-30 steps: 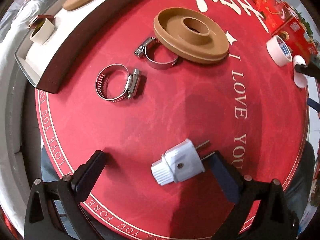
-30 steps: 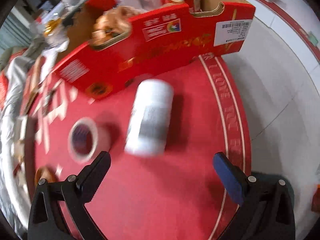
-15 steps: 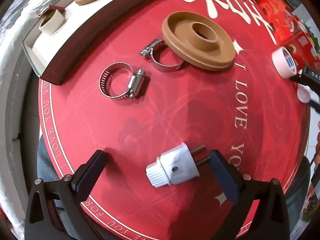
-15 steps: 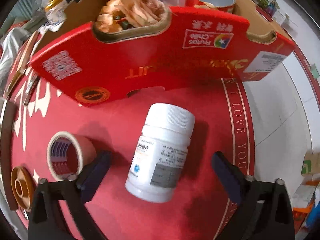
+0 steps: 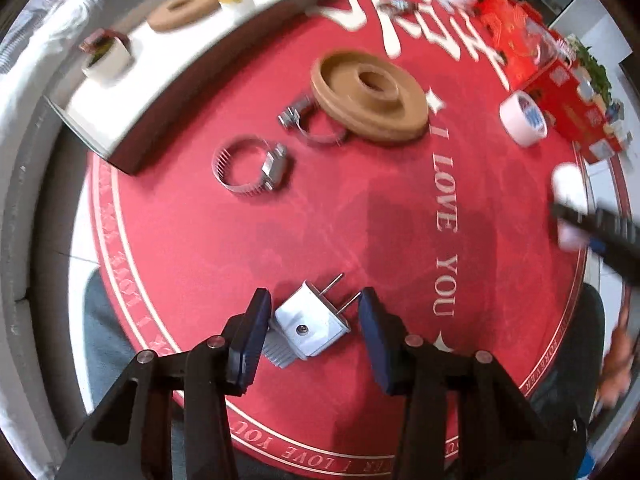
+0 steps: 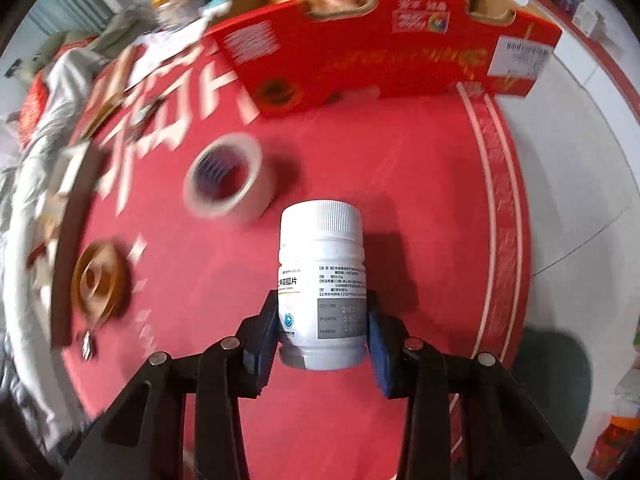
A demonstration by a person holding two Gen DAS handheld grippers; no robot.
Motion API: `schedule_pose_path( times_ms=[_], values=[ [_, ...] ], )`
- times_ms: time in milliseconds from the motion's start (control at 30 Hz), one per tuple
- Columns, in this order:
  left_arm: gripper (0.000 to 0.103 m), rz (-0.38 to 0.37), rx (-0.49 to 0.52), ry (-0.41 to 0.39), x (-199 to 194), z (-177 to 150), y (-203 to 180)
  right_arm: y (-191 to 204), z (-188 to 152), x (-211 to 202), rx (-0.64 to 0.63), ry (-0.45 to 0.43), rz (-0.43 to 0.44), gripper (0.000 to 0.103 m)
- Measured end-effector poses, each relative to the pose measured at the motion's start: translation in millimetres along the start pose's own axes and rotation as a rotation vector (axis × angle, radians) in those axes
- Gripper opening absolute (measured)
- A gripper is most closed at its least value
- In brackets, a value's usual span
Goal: Organize rigid objects
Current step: 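Grasp the white plug with the left tool while the right tool grasps the white bottle, then lift and carry the white plug and white bottle over the white tray with both tools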
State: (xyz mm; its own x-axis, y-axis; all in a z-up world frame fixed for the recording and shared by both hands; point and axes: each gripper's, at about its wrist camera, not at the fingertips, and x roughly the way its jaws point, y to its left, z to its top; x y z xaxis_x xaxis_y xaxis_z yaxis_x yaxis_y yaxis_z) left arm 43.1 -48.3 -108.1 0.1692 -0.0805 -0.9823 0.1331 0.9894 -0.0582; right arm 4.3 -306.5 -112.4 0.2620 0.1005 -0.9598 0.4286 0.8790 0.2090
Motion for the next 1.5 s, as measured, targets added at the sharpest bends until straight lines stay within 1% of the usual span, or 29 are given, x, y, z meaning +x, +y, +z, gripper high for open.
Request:
schedule_pose_path(
  times_ms=[67,167,267,400,667,900,1167,1267,1333,1433,1500],
  values=[
    [0.048,0.015,0.008,-0.04,-11.3,0.9,0.8,6.4,-17.4,-7.1,-0.02,0.009,0.032,0.041],
    [0.048,0.03,0.017,-0.088,-26.0,1.3,3.3,18.5,-26.5,-15.1,-0.068,0.021,0.05,0.041],
    [0.048,0.034,0.014,-0.111,-28.5,-3.9,11.5,27.3,-33.8,-23.4,-0.106,0.032,0.076,0.041],
    [0.048,0.024,-0.006,-0.109,-30.1,-13.0,20.6,45.4,-30.6,-26.1,-0.147,0.027,0.085,0.041],
    [0.048,0.009,-0.032,-0.112,-25.9,-10.9,24.6,73.5,-34.6,-20.4,-0.189,0.056,0.103,0.041],
    [0.048,-0.01,-0.044,-0.11,-23.6,-12.7,29.3,80.8,-40.1,-20.9,-0.199,0.065,0.092,0.041],
    [0.048,-0.018,-0.066,-0.136,-29.4,-11.5,37.1,92.7,-44.1,-20.3,-0.228,0.073,0.074,0.041],
    [0.048,-0.02,-0.077,-0.163,-42.3,-5.7,41.4,101.1,-41.0,-27.0,-0.249,0.054,0.076,0.041],
    [0.048,-0.037,-0.085,-0.196,-58.5,0.7,43.1,107.0,-36.6,-34.4,-0.259,0.037,0.086,0.041],
    [0.049,-0.046,-0.085,-0.281,-96.5,13.2,41.7,120.7,-23.8,-54.4,-0.273,-0.013,0.127,0.041],
    [0.049,-0.047,-0.076,-0.364,-130.8,21.8,38.5,134.2,-11.8,-74.3,-0.301,-0.064,0.155,0.041]
  ],
)
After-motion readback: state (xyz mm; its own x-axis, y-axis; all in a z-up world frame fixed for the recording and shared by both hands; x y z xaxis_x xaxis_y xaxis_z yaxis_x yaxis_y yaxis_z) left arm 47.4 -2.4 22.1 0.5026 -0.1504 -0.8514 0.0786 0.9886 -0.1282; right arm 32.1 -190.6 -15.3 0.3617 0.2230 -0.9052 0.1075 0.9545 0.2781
